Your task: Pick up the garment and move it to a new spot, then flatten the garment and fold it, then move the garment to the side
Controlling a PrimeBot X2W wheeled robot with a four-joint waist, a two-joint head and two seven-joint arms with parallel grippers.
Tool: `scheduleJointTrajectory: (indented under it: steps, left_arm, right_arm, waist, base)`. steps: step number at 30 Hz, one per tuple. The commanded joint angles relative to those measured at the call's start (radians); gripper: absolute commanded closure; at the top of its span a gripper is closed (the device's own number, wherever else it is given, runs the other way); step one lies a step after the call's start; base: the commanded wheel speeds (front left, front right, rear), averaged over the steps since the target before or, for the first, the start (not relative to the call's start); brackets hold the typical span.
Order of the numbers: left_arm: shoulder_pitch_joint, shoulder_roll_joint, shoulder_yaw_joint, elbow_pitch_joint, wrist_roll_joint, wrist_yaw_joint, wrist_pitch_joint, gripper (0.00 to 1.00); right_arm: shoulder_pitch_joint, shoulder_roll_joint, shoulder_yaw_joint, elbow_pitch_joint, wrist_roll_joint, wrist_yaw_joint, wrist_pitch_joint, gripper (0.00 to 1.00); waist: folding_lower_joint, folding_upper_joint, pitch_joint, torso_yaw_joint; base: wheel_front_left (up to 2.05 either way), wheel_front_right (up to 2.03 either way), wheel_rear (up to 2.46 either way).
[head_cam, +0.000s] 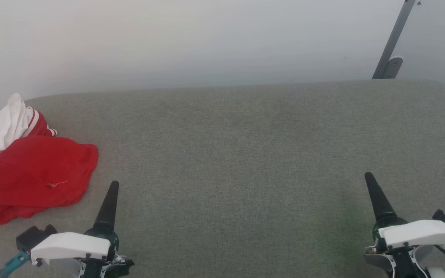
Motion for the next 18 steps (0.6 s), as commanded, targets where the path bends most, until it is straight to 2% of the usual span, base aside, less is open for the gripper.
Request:
scheduleJointTrajectory:
  steps: [1, 11, 18]
  left_arm:
    - [-0.026, 0.018, -0.010, -0.020, 0.051, 0.010, -0.013, 0.00]
    - [-0.027, 0.056, -0.050, -0.010, 0.279, 0.030, -0.052, 0.00]
    - [-0.025, 0.064, -0.054, 0.000, 0.374, 0.021, -0.073, 0.00]
  right_arm:
    - [-0.026, -0.009, 0.004, -0.008, -0.058, 0.000, -0.014, 0.00]
    - [-0.038, -0.016, 0.019, 0.000, -0.265, 0.000, -0.036, 0.00]
    - [-0.041, -0.024, 0.023, 0.004, -0.341, 0.000, -0.051, 0.00]
  waist:
    - [0.0000, 0.0000, 0.000, 0.000]
    - [0.0000, 0.0000, 0.000, -0.004]
    - [0.0000, 0.0000, 0.000, -0.005]
  base:
    - [0.00, 0.00, 0.00]
    - [0.00, 0.00, 0.00]
    - [0.00, 0.00, 0.00]
